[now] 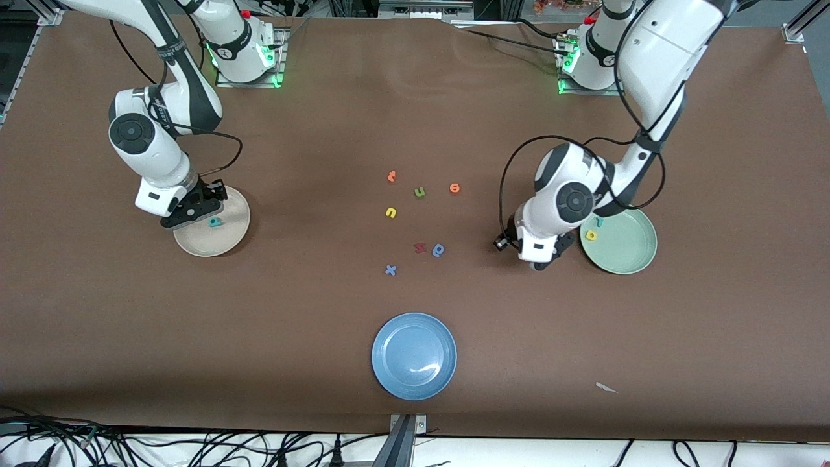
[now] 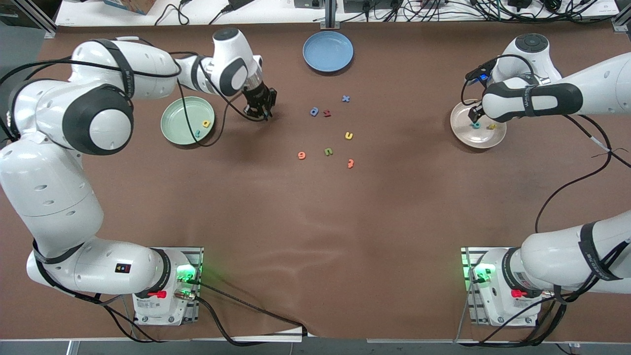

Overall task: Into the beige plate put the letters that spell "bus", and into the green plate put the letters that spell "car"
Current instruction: 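Place the teal c in the green plate while the right gripper reaches u, then grasp the yellow u with the right gripper while the left gripper withdraws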

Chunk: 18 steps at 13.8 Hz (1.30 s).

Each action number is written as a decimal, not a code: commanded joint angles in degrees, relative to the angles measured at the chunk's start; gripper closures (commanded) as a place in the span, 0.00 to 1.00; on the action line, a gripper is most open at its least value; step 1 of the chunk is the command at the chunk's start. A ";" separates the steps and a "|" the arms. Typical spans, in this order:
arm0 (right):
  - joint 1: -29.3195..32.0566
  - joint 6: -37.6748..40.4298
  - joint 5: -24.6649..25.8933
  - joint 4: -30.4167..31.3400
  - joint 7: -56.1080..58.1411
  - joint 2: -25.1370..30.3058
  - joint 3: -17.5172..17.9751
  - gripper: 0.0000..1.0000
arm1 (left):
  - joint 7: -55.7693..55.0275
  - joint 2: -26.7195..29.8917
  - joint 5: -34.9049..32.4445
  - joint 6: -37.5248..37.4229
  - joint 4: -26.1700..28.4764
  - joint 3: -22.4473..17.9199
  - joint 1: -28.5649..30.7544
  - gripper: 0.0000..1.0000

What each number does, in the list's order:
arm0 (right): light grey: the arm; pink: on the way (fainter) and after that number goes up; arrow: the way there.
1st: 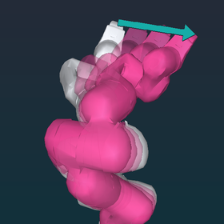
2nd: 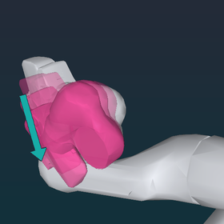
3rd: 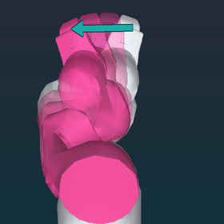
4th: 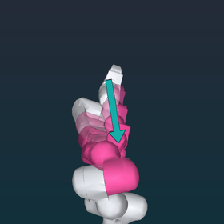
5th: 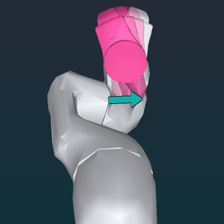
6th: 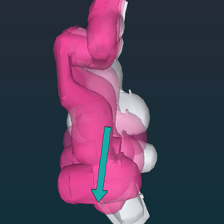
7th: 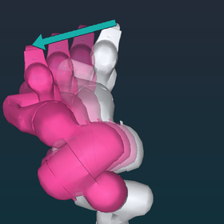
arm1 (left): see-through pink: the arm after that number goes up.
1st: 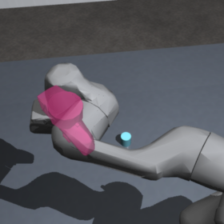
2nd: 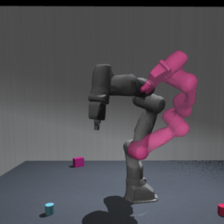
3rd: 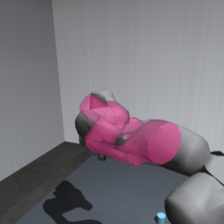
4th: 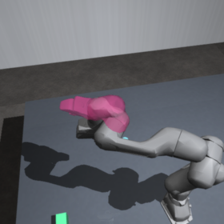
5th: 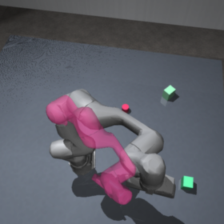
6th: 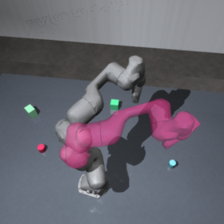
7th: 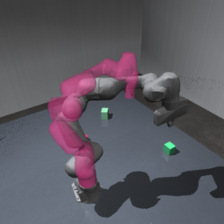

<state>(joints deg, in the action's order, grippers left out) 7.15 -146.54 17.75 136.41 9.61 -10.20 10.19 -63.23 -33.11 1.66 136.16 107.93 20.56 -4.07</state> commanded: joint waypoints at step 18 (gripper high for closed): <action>-27.53 -0.59 -5.73 -20.02 -57.83 -16.59 8.10 0.00 | 39.85 -0.55 -8.87 -29.37 -5.01 -0.43 24.99 0.52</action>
<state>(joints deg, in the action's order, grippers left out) -18.09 -147.79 9.23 122.06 -43.55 -21.94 19.78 -24.30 -33.63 -5.78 107.05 103.19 19.43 20.46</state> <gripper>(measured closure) 0.000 0.784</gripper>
